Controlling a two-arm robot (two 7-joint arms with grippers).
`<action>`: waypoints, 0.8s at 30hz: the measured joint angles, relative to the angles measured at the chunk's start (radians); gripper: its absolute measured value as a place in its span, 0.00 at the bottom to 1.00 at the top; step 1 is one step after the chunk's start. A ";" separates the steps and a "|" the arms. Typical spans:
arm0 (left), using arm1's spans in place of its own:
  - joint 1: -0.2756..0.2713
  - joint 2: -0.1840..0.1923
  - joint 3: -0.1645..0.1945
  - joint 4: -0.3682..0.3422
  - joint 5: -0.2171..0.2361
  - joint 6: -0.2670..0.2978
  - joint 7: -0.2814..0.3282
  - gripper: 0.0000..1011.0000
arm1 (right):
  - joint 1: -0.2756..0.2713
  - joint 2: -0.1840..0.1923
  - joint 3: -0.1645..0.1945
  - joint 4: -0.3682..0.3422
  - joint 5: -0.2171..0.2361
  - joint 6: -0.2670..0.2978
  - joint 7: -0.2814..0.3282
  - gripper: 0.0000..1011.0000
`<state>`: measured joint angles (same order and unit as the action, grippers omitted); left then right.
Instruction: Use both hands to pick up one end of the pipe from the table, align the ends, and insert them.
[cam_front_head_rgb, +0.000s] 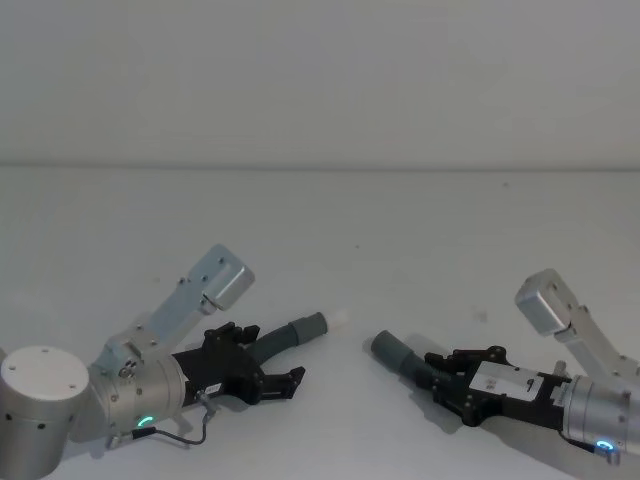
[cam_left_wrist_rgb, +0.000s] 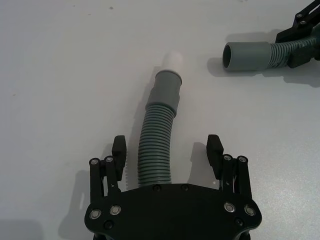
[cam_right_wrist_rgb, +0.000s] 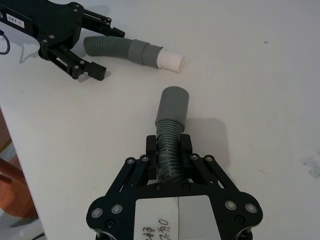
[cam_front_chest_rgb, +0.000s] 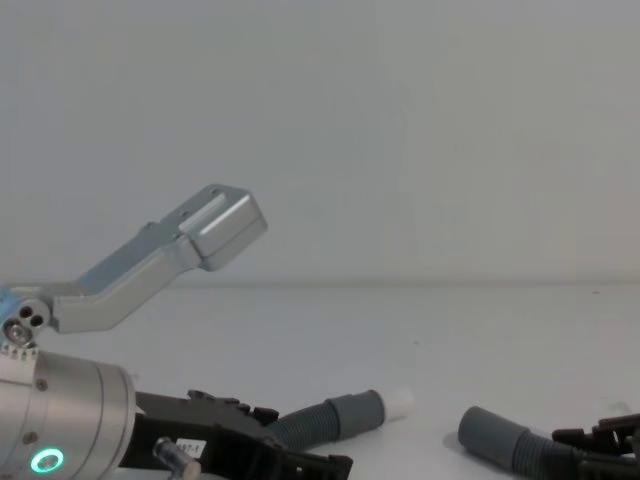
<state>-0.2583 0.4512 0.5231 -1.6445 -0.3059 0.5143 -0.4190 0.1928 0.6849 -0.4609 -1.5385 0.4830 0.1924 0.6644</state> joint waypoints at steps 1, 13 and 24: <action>0.000 0.000 0.000 0.000 0.000 0.000 0.000 0.95 | 0.000 0.000 0.000 0.000 0.000 0.000 0.000 0.26; 0.000 0.000 -0.001 0.000 0.000 0.000 0.001 0.89 | 0.001 0.000 -0.001 0.000 0.000 0.000 0.000 0.26; 0.000 0.000 0.000 0.000 0.001 0.001 0.001 0.84 | 0.001 0.000 -0.001 0.000 0.000 0.000 0.000 0.26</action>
<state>-0.2582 0.4512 0.5227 -1.6443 -0.3046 0.5148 -0.4179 0.1933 0.6849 -0.4618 -1.5385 0.4827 0.1925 0.6644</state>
